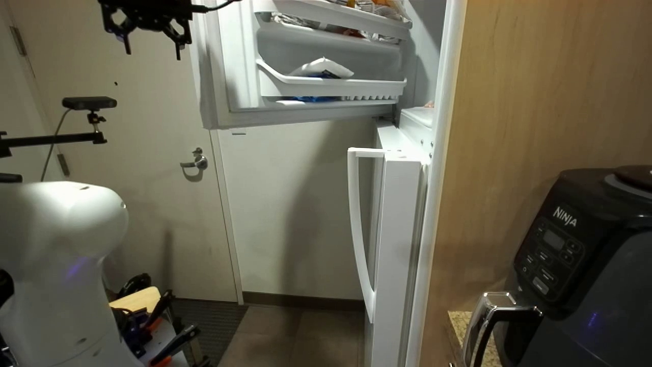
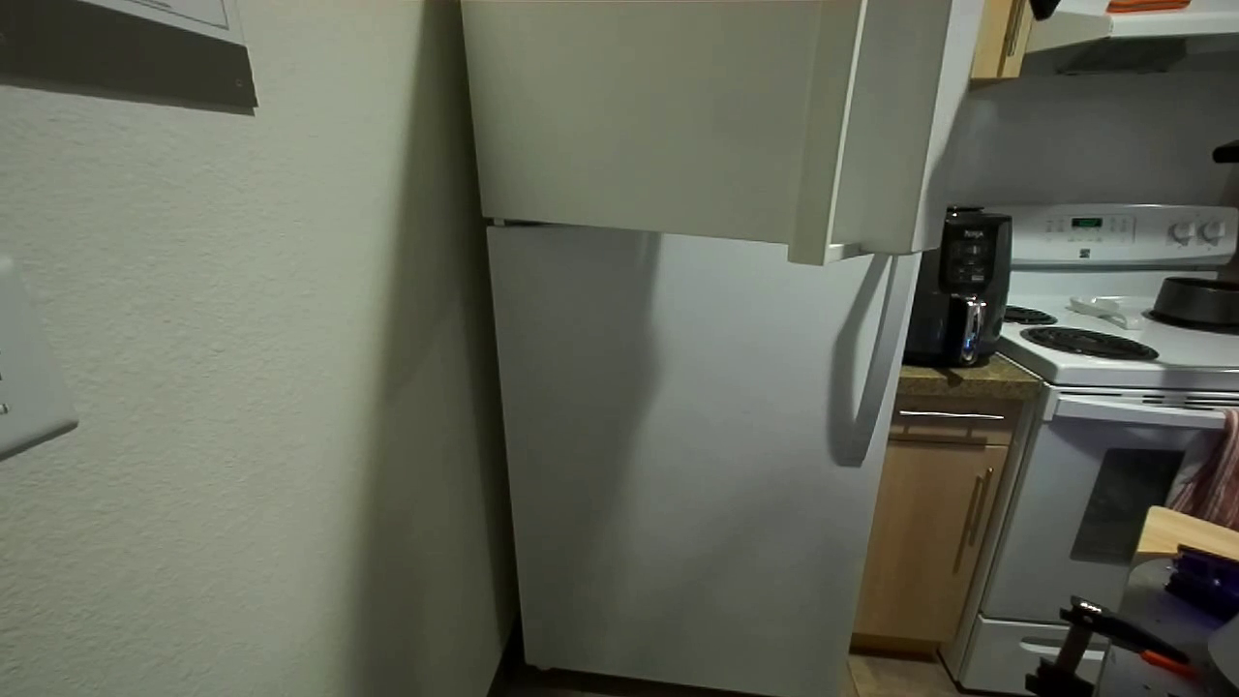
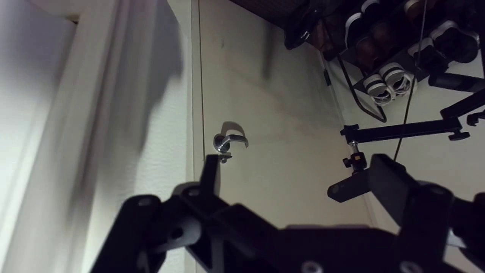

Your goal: Open the top door of the fridge

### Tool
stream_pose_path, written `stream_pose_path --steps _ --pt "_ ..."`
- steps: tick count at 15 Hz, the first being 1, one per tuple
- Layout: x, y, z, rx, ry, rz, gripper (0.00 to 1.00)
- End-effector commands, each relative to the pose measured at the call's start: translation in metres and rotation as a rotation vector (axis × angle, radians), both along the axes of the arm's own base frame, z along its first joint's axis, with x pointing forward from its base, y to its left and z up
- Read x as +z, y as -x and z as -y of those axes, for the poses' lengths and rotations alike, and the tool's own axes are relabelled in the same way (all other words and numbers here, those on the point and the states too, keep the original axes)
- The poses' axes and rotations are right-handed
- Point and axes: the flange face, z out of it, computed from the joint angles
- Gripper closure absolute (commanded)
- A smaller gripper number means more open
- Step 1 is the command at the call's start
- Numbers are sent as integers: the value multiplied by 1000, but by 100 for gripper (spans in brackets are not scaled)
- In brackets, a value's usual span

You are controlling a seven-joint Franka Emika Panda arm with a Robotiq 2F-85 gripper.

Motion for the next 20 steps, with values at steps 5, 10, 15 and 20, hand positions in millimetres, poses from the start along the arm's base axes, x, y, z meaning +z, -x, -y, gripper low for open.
stream_pose_path --steps 5,10,15,20 --pt "-2 -16 22 -172 71 10 0" --pt "-9 -25 38 -295 108 4 0" --pt "-15 -33 60 -417 147 -2 0" --pt "-18 -38 79 -537 191 11 0"
